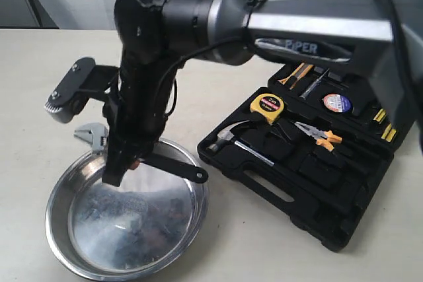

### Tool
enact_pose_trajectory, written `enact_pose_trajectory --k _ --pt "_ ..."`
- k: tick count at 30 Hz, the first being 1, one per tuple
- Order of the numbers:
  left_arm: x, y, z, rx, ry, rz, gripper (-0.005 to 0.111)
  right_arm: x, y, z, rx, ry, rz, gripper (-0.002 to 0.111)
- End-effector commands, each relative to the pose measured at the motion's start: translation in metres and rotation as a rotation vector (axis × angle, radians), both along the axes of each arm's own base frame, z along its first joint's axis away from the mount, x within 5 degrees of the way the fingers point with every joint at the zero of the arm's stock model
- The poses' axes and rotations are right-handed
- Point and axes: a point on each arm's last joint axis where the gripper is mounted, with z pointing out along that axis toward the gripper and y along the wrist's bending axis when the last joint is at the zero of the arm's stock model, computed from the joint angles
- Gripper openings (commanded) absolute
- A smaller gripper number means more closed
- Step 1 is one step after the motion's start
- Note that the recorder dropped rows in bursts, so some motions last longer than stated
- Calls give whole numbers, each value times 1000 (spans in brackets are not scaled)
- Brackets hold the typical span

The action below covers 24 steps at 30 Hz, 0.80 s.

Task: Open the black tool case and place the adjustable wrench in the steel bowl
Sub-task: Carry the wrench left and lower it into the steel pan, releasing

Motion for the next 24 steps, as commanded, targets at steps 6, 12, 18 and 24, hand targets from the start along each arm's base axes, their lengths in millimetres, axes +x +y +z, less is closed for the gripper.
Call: enact_pose_trajectory --k 6,12,18,24 --pt "0 0 2 -2 -12 1 0 -16 22 -35 -53 14 63 0" --pt "0 0 2 -2 -12 1 0 -15 28 -45 -34 7 48 7" --pt "0 0 2 -2 -12 1 0 -14 29 -43 -26 -5 44 45" --pt "0 0 2 -2 -12 1 0 -14 24 -43 -73 3 33 45"
